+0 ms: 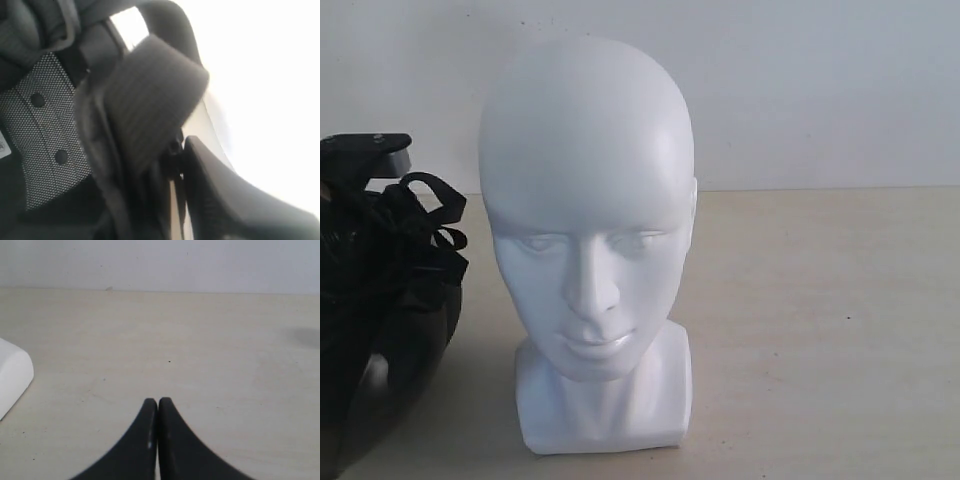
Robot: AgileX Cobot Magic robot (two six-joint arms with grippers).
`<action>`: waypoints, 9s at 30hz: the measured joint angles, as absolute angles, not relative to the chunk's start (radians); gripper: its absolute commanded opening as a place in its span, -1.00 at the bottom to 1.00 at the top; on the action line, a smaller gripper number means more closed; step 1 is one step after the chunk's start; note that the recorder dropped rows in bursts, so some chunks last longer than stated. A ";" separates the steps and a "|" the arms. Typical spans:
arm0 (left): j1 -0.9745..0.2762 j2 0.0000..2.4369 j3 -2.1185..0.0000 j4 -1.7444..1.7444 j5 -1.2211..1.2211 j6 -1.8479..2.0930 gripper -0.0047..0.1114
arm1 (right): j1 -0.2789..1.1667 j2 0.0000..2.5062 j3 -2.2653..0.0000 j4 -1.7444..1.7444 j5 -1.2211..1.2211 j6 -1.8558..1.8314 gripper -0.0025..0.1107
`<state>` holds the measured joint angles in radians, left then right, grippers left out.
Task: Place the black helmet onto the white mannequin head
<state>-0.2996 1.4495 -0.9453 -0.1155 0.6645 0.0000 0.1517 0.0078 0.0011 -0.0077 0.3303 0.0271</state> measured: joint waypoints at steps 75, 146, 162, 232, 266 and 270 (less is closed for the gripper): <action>-0.300 0.579 -1.027 -0.151 0.757 -0.080 -0.84 | 0.152 0.008 0.001 -0.008 0.330 0.027 -0.96; -0.300 0.364 -1.231 -1.726 0.433 0.401 -0.84 | 0.152 0.008 0.001 -0.008 0.330 0.027 -0.96; -0.300 0.455 -1.339 -1.723 0.399 0.283 -0.84 | 0.152 0.008 0.001 -0.008 0.330 0.027 -0.96; -0.300 0.558 -1.416 -1.189 0.295 0.252 -0.84 | 0.152 0.008 0.001 -0.010 0.330 0.027 -0.96; -0.300 0.707 -1.273 0.209 -1.133 -1.891 -0.84 | 0.152 0.006 0.001 -0.010 0.330 0.027 -0.96; -0.300 0.790 -1.158 0.029 -1.223 -1.930 -0.84 | 0.152 0.006 0.001 -0.010 0.330 0.027 -0.96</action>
<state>-0.2996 0.7896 -1.1585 0.0294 -1.2226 -1.9298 0.1517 0.0065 0.0011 -0.0098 0.3303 0.0271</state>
